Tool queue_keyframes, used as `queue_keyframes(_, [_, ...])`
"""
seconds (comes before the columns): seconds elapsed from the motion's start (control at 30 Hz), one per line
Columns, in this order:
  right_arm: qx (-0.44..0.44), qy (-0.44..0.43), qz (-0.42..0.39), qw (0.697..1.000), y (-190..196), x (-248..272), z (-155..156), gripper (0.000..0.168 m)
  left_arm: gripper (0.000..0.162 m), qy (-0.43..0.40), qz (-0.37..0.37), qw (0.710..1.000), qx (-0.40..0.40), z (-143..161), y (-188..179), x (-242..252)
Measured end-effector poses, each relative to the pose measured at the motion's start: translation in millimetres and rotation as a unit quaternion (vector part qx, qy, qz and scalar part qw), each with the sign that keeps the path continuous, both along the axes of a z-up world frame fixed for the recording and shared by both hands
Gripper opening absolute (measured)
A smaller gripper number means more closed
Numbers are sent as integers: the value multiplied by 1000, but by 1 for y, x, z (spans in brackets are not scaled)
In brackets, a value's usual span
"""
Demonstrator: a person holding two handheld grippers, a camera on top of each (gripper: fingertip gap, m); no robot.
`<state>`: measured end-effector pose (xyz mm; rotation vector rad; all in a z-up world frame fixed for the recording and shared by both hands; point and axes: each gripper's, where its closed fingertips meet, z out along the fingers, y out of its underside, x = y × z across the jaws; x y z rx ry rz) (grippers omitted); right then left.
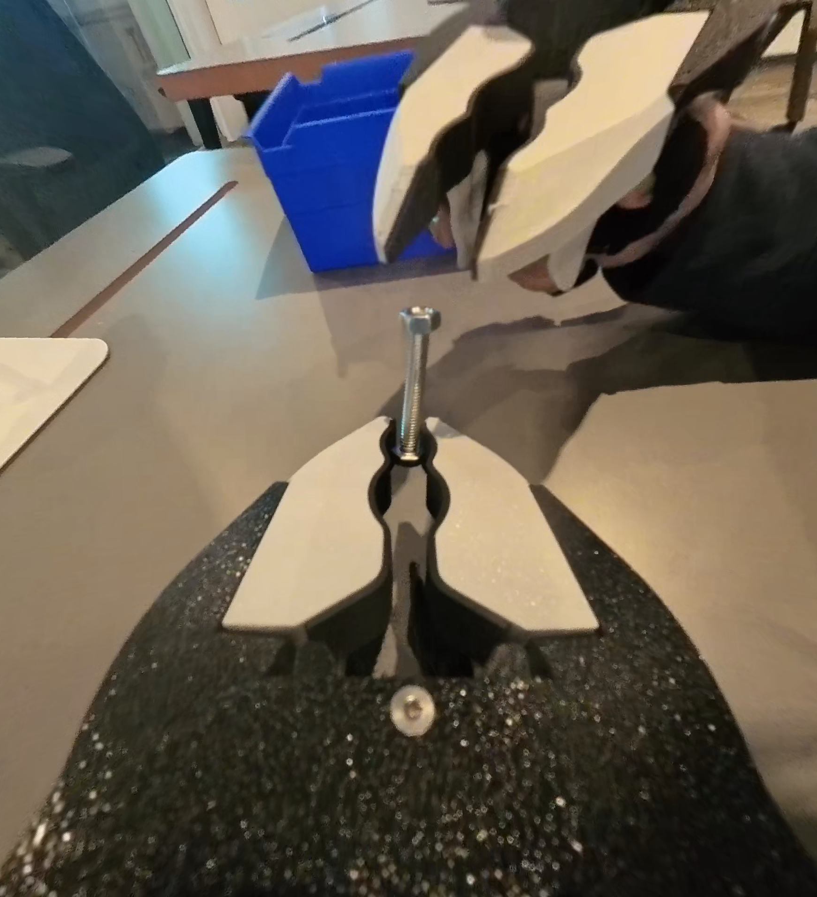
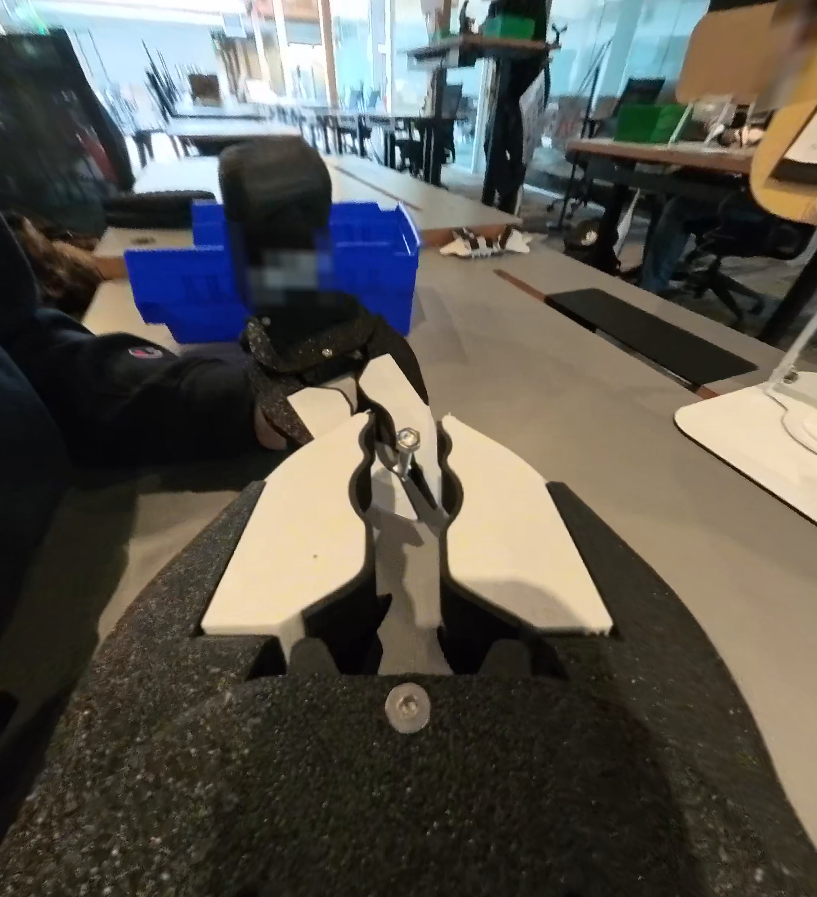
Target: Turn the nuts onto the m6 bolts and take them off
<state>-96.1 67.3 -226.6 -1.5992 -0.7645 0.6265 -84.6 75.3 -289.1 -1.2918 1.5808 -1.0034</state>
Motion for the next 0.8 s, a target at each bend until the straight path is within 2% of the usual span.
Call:
queue_keyframes(0.13, [2,35,19,999,-1,-5,2,25,8,-15,5,1000,-17,5,3,-2])
queue_keyframes(0.8, [-1,21,37,999,-3,-11,-6,19,9,-18,6,999,-26,6,4,-2])
